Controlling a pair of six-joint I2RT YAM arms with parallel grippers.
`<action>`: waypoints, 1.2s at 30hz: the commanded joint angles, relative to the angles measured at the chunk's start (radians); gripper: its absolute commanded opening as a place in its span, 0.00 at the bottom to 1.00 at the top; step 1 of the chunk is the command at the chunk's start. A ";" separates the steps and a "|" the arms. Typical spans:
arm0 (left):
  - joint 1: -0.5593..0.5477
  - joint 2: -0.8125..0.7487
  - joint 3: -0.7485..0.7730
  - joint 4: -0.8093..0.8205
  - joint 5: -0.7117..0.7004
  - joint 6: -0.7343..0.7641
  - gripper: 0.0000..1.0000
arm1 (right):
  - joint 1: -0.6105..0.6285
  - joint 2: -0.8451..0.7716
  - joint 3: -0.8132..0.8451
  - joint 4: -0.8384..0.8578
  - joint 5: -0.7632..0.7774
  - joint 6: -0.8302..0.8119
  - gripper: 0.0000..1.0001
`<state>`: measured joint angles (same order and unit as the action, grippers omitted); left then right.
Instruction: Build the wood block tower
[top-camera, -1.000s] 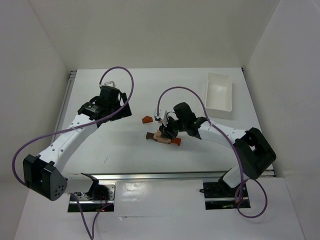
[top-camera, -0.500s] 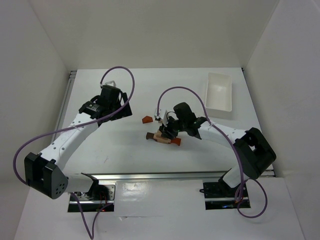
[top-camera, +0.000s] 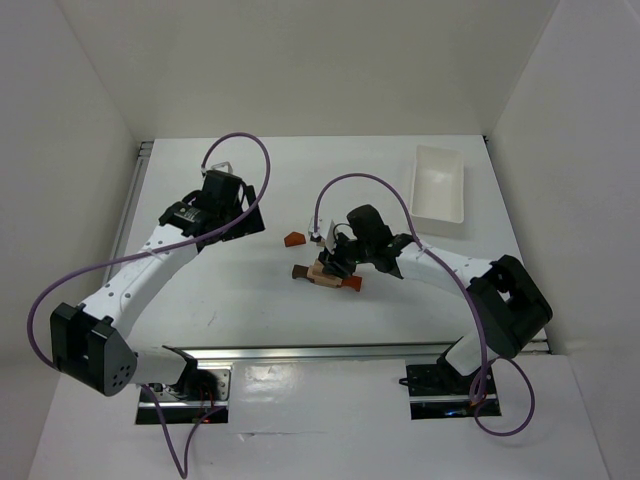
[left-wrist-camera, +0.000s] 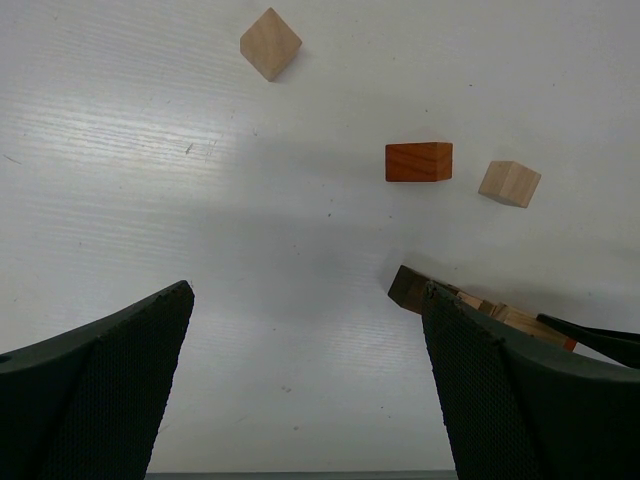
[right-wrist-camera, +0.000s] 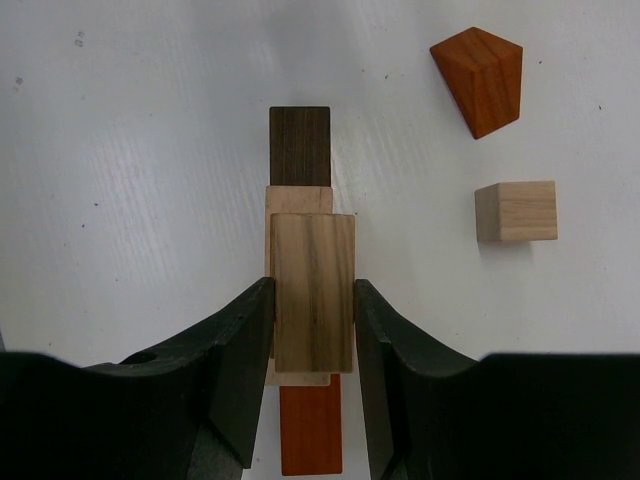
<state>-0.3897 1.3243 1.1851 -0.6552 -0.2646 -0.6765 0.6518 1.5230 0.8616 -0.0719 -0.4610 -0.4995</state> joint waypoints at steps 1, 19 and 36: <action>-0.005 0.001 0.038 -0.001 -0.010 0.025 1.00 | -0.003 -0.004 -0.003 0.007 -0.010 -0.016 0.45; -0.005 0.010 0.038 -0.001 -0.010 0.025 1.00 | -0.003 -0.044 -0.021 0.018 -0.031 -0.016 0.42; -0.014 0.010 0.038 -0.001 -0.010 0.034 1.00 | -0.003 -0.026 -0.012 0.018 -0.011 -0.016 0.46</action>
<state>-0.4004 1.3281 1.1851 -0.6552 -0.2646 -0.6575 0.6518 1.5131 0.8494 -0.0700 -0.4759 -0.5041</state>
